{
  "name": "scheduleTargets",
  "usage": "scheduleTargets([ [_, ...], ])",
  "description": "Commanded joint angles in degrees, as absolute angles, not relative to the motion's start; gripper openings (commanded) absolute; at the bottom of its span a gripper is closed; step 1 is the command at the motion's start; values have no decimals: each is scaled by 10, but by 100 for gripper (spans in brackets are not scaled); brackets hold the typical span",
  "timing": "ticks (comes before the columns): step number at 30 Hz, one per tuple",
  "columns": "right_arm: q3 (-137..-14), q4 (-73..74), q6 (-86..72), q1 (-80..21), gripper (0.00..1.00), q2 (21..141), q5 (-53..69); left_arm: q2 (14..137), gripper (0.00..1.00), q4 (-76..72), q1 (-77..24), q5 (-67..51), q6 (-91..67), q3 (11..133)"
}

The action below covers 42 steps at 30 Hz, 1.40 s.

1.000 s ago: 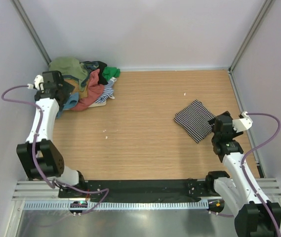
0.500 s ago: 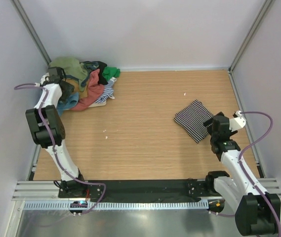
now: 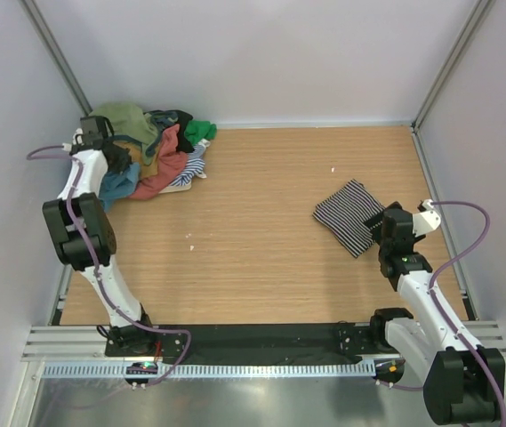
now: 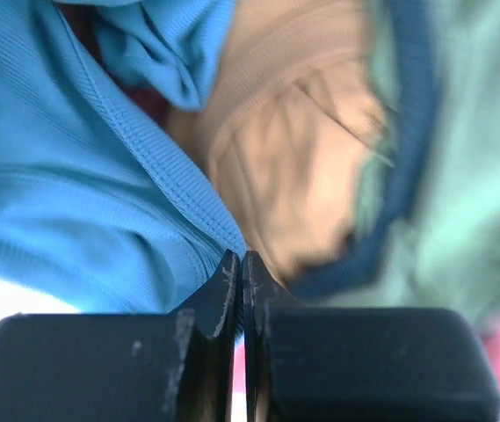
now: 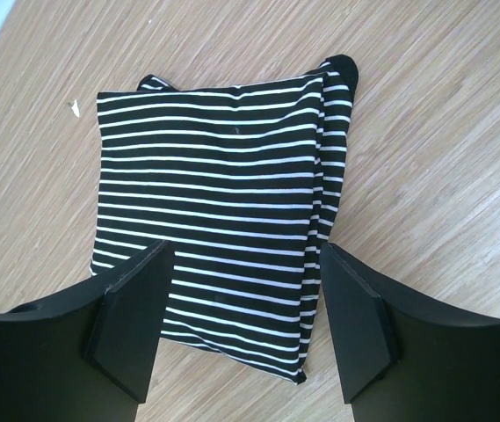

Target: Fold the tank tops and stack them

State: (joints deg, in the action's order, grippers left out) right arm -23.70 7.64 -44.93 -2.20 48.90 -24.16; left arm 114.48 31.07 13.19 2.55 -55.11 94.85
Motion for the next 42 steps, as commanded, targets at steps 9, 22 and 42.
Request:
scheduleTargets([
  [9,-236,41,-435,-25,73,487,-229,790,0,241,84,3,-591,867],
  [22,-233,18,-425,-27,72,495,-203,522,0,187,-133,24,-644,870],
  [42,-234,4,-412,-33,72,518,-178,716,0,236,-526,242,-503,831],
])
